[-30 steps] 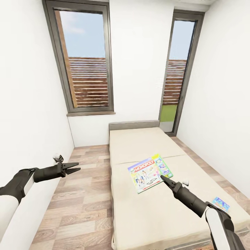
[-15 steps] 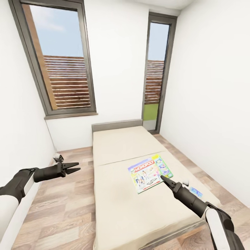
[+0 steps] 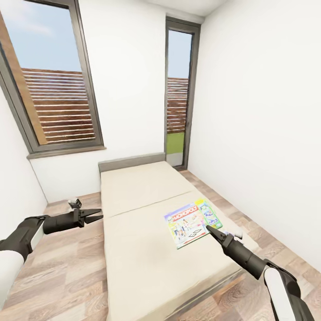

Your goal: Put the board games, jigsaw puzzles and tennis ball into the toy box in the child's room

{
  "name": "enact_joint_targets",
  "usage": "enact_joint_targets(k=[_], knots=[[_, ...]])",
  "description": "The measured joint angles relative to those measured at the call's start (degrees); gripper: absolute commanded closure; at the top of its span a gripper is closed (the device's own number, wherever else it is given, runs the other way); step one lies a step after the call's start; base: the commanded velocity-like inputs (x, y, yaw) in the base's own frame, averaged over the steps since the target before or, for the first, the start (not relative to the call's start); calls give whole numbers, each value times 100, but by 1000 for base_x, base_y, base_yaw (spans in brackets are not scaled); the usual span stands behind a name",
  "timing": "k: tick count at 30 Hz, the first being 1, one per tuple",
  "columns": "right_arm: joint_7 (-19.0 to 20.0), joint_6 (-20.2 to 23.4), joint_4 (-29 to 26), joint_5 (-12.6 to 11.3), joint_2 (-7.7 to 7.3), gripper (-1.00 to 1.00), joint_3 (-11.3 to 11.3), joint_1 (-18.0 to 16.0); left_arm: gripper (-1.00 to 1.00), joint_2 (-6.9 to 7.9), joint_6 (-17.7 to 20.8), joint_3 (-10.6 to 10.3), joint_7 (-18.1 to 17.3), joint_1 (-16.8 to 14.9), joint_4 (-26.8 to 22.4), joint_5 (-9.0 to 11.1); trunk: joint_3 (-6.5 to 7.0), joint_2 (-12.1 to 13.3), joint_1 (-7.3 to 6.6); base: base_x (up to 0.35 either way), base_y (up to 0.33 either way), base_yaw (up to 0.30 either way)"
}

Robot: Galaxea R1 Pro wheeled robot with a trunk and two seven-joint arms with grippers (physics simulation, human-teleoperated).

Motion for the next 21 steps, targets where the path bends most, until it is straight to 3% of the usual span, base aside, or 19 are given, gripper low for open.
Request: enact_joint_targets(k=[21], knots=[[-6, -6, 12, 1, 2, 100, -2, 0, -100, 0, 0, 5, 0, 1, 0, 0, 0, 0, 0, 0, 0, -279]])
